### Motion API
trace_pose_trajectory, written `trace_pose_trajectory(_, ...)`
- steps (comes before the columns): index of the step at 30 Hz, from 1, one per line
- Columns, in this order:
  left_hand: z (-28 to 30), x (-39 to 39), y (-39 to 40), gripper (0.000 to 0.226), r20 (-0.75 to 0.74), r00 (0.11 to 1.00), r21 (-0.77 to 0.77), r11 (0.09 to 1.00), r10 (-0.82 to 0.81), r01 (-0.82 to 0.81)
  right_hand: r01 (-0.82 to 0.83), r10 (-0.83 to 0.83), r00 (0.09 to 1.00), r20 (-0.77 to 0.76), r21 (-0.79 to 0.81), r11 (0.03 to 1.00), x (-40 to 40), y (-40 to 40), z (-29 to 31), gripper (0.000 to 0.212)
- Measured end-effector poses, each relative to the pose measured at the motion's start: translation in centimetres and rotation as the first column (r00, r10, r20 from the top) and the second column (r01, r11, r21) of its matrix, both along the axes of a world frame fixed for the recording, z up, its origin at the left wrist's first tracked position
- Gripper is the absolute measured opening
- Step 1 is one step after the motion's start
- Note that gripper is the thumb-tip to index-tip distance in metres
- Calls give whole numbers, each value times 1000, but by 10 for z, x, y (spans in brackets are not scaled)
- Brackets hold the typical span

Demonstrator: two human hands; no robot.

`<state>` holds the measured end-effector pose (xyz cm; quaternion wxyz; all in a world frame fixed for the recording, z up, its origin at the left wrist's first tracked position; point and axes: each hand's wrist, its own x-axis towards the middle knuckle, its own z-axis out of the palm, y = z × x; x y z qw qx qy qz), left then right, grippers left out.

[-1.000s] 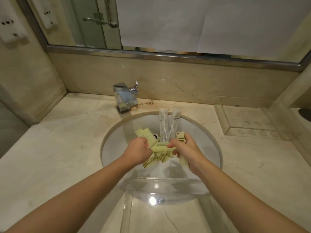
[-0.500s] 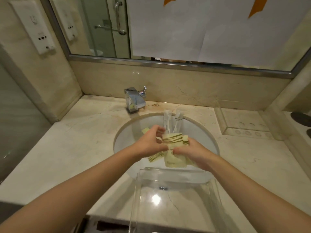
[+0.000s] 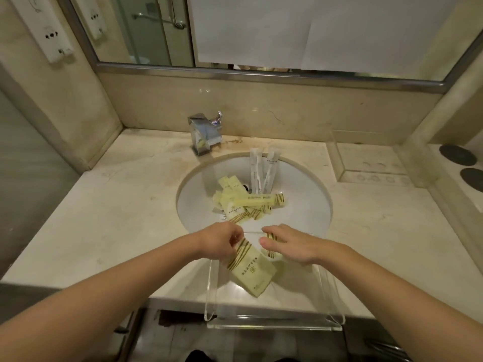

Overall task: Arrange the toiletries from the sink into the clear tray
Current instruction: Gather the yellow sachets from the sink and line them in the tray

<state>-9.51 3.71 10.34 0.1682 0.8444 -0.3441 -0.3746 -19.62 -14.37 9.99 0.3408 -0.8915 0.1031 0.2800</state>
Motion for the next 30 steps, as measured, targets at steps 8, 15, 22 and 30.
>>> trace_pose_trajectory(8,-13,-25,9,42,152,918,175,924,-367,341,-56,78,985,153,-146,988,-32,8,-18,35)
trace_pose_trajectory(15,-19,-36,13,15,201,843,262,856,-500,445,-105,112,992,60,-101,989,-41,-2,-26,19)
trace_pose_trajectory(22,-23,-43,15,56,216,811,274,831,-543,484,-218,232,971,56,-182,959,-44,6,-27,30)
trace_pose_trajectory(30,-21,-47,17,66,275,732,313,778,-623,545,-219,239,970,37,-280,935,-48,8,-26,30)
